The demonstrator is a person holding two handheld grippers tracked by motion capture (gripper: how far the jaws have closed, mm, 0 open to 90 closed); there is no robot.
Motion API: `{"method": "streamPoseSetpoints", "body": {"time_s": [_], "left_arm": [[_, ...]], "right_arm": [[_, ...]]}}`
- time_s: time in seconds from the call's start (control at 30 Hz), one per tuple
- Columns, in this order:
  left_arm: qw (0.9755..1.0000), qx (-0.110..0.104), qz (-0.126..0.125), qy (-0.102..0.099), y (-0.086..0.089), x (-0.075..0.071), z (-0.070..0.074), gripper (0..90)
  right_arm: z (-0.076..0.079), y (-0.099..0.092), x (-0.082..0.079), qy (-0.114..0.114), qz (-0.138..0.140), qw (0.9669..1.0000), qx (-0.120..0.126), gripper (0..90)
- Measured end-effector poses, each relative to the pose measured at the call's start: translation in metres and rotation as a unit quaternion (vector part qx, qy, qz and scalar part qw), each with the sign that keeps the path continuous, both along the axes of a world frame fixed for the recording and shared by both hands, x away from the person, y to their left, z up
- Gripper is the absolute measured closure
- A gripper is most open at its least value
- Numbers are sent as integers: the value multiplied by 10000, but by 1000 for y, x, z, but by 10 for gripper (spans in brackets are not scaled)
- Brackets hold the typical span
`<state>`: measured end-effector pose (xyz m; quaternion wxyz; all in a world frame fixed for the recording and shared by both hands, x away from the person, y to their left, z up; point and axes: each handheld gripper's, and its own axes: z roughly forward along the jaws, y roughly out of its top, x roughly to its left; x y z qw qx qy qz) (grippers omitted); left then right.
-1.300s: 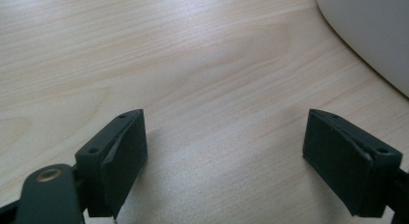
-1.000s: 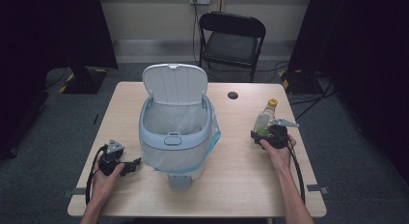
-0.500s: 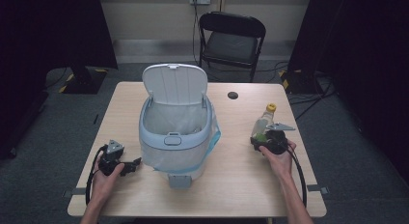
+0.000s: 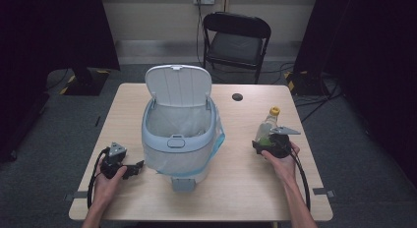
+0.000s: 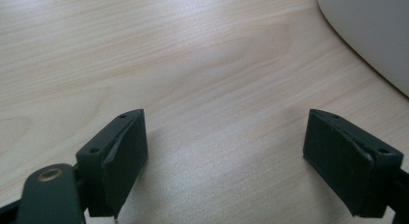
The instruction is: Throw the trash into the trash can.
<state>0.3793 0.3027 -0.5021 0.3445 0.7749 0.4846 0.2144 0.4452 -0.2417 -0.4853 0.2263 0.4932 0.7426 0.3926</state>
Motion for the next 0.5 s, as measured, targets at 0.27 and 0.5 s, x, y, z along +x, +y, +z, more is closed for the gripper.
{"method": "streamPoseSetpoints", "body": {"time_s": [0.27, 0.5], "left_arm": [[10000, 4, 2, 1, 0, 0, 0, 153], [10000, 3, 2, 2, 0, 0, 0, 153]], "right_arm": [[1, 4, -2, -25, -73, 9998, -185, 272], [3, 4, -5, 87, -31, 9999, 77, 274]]}}
